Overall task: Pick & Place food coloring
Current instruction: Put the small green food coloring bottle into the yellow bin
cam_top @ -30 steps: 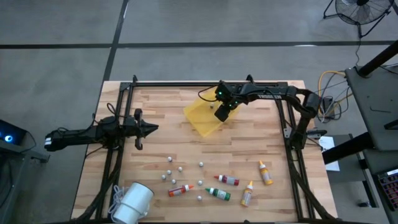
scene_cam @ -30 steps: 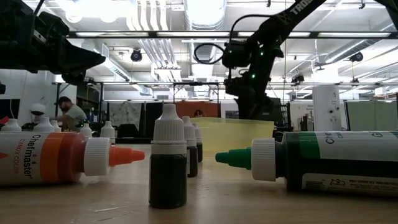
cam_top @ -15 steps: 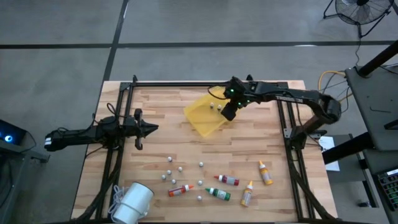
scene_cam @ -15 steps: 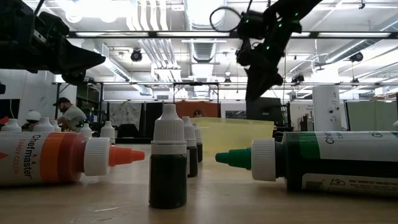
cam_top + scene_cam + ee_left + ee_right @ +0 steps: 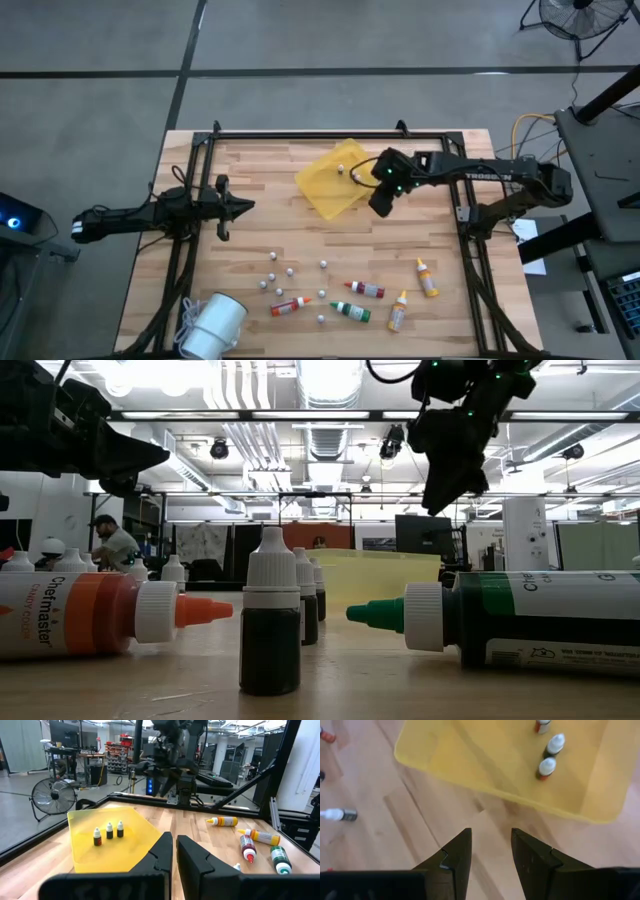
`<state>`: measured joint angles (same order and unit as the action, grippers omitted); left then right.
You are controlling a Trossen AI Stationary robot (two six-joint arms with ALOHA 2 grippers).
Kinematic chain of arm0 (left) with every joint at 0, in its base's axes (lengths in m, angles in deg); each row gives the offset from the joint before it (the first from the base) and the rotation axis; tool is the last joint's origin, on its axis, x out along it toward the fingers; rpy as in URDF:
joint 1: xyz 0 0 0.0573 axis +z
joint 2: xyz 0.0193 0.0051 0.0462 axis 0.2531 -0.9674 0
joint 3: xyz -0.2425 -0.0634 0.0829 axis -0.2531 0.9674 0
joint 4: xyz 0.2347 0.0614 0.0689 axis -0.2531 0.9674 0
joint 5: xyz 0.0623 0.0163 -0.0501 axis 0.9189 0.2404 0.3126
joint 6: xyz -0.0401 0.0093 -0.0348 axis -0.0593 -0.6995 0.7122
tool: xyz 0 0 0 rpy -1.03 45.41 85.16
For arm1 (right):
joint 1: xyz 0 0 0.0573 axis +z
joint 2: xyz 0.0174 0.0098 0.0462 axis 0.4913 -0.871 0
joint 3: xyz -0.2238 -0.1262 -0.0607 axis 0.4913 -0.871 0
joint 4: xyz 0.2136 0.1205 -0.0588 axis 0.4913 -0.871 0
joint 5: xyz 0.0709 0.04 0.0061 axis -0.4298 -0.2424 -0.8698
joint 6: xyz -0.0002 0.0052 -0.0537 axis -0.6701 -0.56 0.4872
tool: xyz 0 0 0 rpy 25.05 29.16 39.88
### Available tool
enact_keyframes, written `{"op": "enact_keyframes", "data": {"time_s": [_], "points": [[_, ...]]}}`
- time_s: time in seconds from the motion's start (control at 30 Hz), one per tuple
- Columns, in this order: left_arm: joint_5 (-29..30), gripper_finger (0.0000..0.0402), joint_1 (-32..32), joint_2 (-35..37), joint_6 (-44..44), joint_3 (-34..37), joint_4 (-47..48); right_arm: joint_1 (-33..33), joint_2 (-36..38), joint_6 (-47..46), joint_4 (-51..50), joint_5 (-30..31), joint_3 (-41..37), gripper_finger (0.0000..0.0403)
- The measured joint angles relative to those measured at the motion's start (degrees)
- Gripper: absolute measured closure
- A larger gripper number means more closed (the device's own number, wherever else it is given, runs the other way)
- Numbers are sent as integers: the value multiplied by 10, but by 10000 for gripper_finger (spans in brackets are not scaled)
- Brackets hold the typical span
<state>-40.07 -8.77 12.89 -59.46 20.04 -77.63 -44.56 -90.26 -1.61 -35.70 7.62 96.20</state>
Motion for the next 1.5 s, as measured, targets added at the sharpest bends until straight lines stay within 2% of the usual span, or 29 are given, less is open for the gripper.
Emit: {"op": "enact_keyframes", "data": {"time_s": [0.73, 0.87, 1.07, 1.3, 1.5], "points": [[0, 402, -1, 0, 0, 0, 0, 115, 8, 0, 87, -5, -16, 275], [0, 402, -1, 0, 0, 0, 0, 129, 8, 44, 98, -39, -16, 275], [0, 402, -1, 0, 0, 0, 0, 138, 0, 92, 138, -146, -16, 275], [0, 402, 0, 0, 0, 0, 0, 166, 3, 172, 136, -156, -16, 275], [0, 402, 0, 0, 0, 0, 0, 193, 3, 177, 137, -172, -16, 275]]}}
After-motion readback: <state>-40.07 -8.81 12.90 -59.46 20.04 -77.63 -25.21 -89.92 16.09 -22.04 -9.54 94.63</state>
